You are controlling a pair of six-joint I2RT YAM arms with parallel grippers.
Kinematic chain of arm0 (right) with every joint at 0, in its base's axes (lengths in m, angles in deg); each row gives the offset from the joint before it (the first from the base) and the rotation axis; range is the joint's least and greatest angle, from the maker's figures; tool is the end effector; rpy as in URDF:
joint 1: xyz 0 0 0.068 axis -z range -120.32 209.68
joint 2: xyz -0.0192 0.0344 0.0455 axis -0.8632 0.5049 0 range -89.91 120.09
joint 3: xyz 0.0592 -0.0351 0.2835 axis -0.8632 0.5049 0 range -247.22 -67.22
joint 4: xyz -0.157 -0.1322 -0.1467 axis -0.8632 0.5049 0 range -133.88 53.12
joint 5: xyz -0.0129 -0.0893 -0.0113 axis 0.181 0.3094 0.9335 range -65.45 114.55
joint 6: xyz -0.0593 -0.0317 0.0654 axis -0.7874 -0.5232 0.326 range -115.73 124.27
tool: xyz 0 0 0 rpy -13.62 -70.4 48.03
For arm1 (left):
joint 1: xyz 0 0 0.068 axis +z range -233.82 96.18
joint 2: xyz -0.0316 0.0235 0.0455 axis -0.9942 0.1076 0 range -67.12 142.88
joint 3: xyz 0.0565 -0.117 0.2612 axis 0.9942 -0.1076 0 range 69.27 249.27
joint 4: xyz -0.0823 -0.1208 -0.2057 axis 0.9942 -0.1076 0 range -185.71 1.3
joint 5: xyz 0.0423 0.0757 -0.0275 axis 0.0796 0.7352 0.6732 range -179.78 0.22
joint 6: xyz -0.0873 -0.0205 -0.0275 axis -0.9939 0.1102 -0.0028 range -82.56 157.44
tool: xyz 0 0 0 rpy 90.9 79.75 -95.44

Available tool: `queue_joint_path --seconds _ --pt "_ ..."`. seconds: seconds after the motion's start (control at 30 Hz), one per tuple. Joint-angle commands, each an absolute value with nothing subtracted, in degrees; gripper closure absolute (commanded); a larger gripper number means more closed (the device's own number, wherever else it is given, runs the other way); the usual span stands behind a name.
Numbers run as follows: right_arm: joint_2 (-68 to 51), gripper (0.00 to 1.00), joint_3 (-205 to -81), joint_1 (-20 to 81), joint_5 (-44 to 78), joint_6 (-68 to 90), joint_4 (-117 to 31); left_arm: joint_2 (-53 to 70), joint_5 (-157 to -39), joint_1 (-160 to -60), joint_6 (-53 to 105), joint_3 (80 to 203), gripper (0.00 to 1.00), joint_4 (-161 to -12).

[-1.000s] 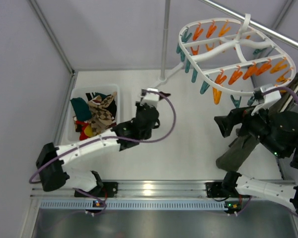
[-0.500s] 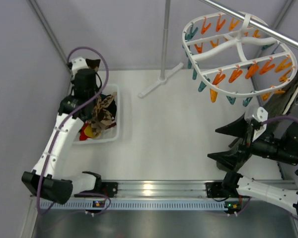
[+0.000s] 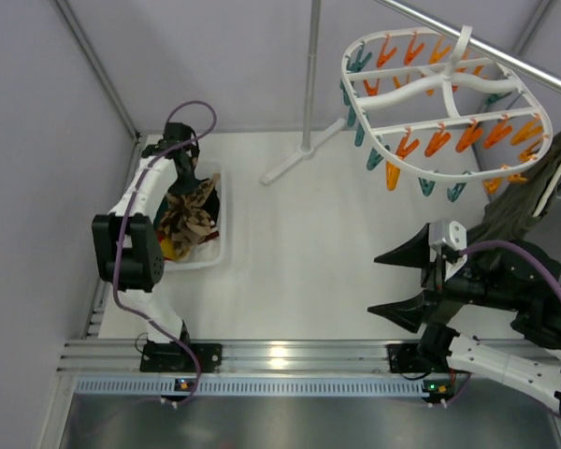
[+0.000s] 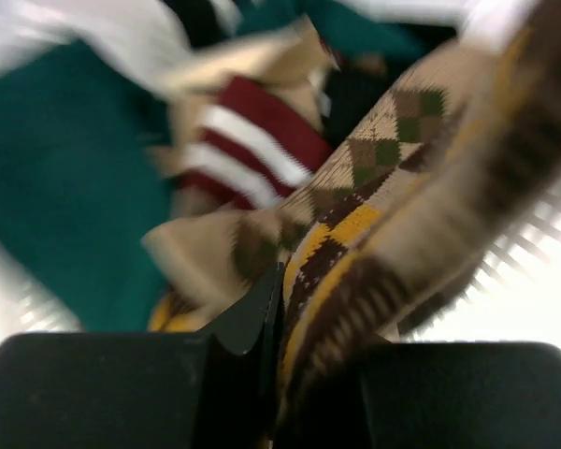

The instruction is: Remove the socks clipped to the hanger

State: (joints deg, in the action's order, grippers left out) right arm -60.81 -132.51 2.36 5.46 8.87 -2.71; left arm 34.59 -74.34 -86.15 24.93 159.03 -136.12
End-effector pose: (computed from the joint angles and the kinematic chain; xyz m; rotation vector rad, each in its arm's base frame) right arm 0.0200 0.0823 0.4254 -1.0195 1.4495 1.0785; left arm 0.3999 0.0064 0.2672 -0.3227 2.5488 0.2544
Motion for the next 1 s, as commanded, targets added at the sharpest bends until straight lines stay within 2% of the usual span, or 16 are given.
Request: queue_joint_path --seconds 0.0,0.13,0.2,0.23,0.3,0.63,0.73,0.8,0.9,0.97 --pt "-62.5 0.01 -127.8 1.8 3.1 12.0 -14.9 42.5 -79.1 -85.8 24.4 157.6 0.85 -139.1" --pt "-62.2 0.00 -125.8 1.8 2.7 13.3 -18.0 46.7 -77.6 -85.8 22.4 157.9 0.86 -138.9" --pt "-62.0 0.01 -124.8 1.7 2.8 14.3 -19.0 48.7 -81.1 -85.8 23.4 158.5 0.82 -138.8" --pt "-62.1 0.00 -124.2 1.7 2.7 14.6 -19.6 49.5 -83.2 -85.9 24.1 158.8 0.77 -138.9" --pt "-62.5 0.01 -122.9 1.8 2.7 15.4 -21.3 51.7 -87.6 -86.2 26.2 158.9 0.75 -139.0" --pt "-64.2 0.01 -122.5 1.8 4.2 16.8 -21.2 50.7 -88.3 -91.2 28.7 157.7 0.69 -139.0" --pt "-64.6 0.01 -122.3 1.7 5.1 16.9 -20.9 49.8 -86.6 -91.8 28.5 157.6 0.58 -139.1" --pt "-64.7 0.01 -122.6 1.8 5.2 17.1 -20.6 49.2 -81.2 -91.8 26.4 157.7 0.52 -139.1" --pt "-64.7 0.01 -123.1 1.8 5.7 17.0 -19.6 47.8 -79.2 -91.8 24.4 157.6 0.34 -139.0" --pt "-64.9 0.01 -123.6 1.7 6.6 16.8 -18.8 45.6 -79.2 -91.8 23.0 157.6 0.31 -139.1"
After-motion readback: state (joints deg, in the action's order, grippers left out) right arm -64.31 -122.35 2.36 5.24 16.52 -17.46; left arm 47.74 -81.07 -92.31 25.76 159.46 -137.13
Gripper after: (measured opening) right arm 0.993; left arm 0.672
